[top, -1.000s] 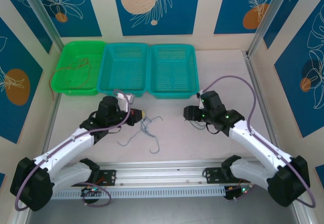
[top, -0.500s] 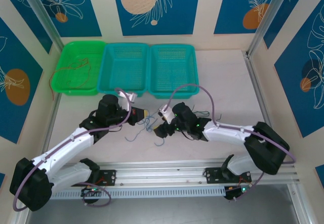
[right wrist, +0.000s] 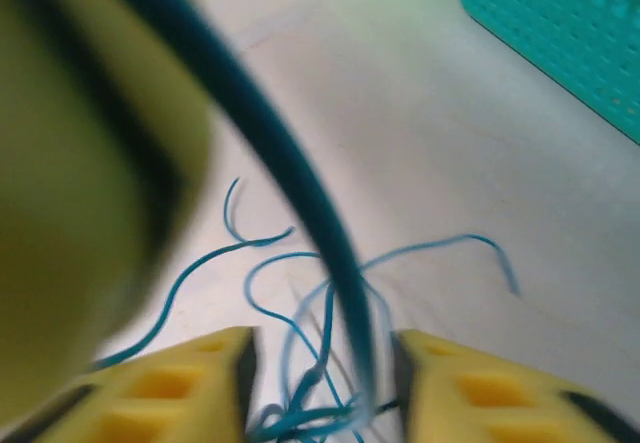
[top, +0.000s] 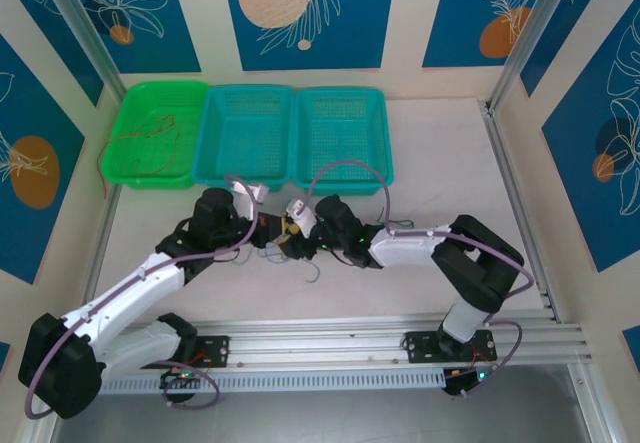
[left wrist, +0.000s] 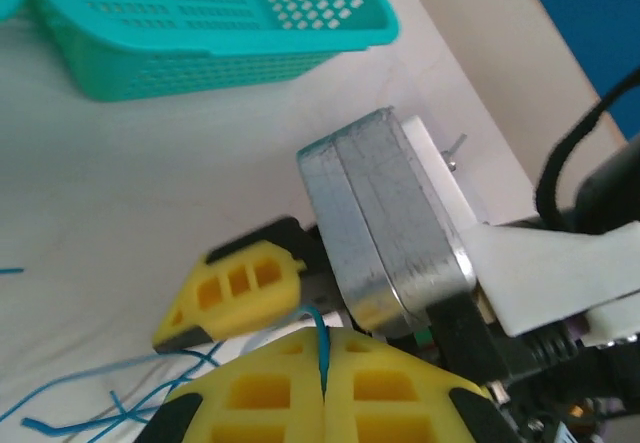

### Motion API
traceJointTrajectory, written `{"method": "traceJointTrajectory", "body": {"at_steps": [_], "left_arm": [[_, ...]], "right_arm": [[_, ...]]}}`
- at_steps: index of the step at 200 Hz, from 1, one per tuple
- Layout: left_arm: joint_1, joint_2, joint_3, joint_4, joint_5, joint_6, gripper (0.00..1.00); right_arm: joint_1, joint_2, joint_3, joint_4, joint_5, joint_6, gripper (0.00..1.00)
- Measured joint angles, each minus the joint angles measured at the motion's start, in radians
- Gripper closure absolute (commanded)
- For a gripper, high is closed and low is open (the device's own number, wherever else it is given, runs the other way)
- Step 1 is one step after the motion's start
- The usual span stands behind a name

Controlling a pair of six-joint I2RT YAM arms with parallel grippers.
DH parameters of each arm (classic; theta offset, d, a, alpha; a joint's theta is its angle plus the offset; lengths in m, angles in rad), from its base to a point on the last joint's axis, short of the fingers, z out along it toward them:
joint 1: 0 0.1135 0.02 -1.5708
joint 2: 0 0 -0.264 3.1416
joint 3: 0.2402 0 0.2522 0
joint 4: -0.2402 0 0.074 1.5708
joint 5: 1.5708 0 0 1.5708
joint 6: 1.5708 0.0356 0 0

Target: Untangle the cables

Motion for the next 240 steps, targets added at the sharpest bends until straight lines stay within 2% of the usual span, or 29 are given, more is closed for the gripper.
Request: {"method": "traceJointTrajectory", "body": {"at_steps": [12, 28, 60, 96, 132, 159, 192, 240], "left_arm": [[0.000, -0.019, -0.003, -0.010, -0.027, 0.001, 1.00], [-0.012, -0.079, -0.010, -0.030, -0.059, 0.000, 1.00], [-0.015, -0.206, -0.031, -0.127, -0.202, -0.003, 1.00], [-0.006, -0.231, -0.027, -0.251, -0.324, -0.013, 1.00], [0.054, -0.234, -0.027, -0.284, -0.311, -0.037, 1.00], [0.154, -0.262, -0.027, -0.290, -0.337, -0.056, 1.00], [0.183, -0.241, -0.027, -0.248, -0.311, -0.057, 1.00], [0.183, -0.160, -0.027, -0.199, -0.258, -0.063, 1.00]], "right_arm": [[0.004, 0.012, 0.011, -0.003, 0.055, 0.013, 0.88], [0.004, 0.014, 0.004, 0.013, 0.112, 0.043, 0.93], [-0.001, -0.035, -0.030, 0.067, 0.121, 0.123, 0.94], [0.000, -0.078, -0.044, 0.047, 0.106, 0.201, 0.97], [0.001, -0.121, -0.072, 0.005, 0.108, 0.264, 0.85], [-0.091, -0.172, -0.171, -0.113, 0.173, 0.301, 0.79], [-0.126, -0.217, -0.240, -0.237, 0.223, 0.298, 0.85], [-0.156, -0.262, -0.237, -0.308, 0.243, 0.321, 0.90]]}}
